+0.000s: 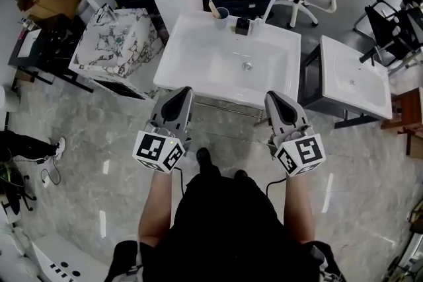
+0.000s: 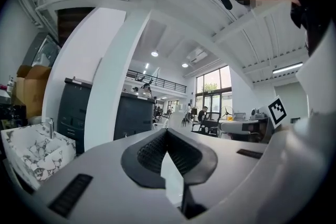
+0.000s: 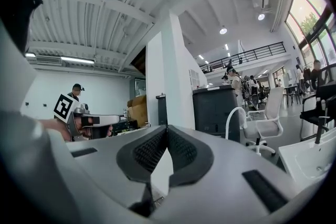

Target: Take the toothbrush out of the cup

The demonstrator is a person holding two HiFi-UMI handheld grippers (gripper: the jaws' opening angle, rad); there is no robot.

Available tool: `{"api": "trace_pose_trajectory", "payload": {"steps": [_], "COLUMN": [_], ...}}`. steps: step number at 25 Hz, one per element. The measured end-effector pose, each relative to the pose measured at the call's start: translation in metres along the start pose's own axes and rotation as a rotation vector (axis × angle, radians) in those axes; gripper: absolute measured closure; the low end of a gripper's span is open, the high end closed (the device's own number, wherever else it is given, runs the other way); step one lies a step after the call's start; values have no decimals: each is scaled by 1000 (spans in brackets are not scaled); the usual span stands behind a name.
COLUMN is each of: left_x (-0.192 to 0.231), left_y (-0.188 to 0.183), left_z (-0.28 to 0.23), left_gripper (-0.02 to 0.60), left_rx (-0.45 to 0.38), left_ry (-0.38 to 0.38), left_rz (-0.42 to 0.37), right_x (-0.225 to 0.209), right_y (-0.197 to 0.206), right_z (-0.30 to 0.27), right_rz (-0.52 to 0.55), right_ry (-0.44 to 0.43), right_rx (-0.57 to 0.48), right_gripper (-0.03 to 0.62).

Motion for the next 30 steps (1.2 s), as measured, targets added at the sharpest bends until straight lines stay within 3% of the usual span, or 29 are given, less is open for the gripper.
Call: {"api": "trace_pose_trajectory", "payload": {"steps": [12,17,22,26,30], "left_x": [43,50,52,55,61], "left_y": [-4,6,14,13,3], "left_z": [-12,-20,-36,-55,-76], "left_gripper": [566,566,566,566,566], "left_rx": [18,38,67,80,83], "left_ry": [136,171,188,179,165], "left_rz": [-12,19,31,22,9], "right_x": [25,27,13,-10,-32], "right_y": [-8,0,8,5,-4], "right_z": [-32,-39,-45,-52,-68], "right_rz": [-54,-95,-135,-194,-174], "right_ry": [74,88,104,102,94], "right_rx": [-37,-17,1,-40,-44], "right_gripper": [563,563,563,563,563]}}
Point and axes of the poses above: the fingertips, and each gripper's own axes: z backward along the fingers, x to its left, y out of its underside, the point moved 1 cm from there along z, backward along the fingers, and after that the axes turned 14 degrees about x, right-handed, at the moved point
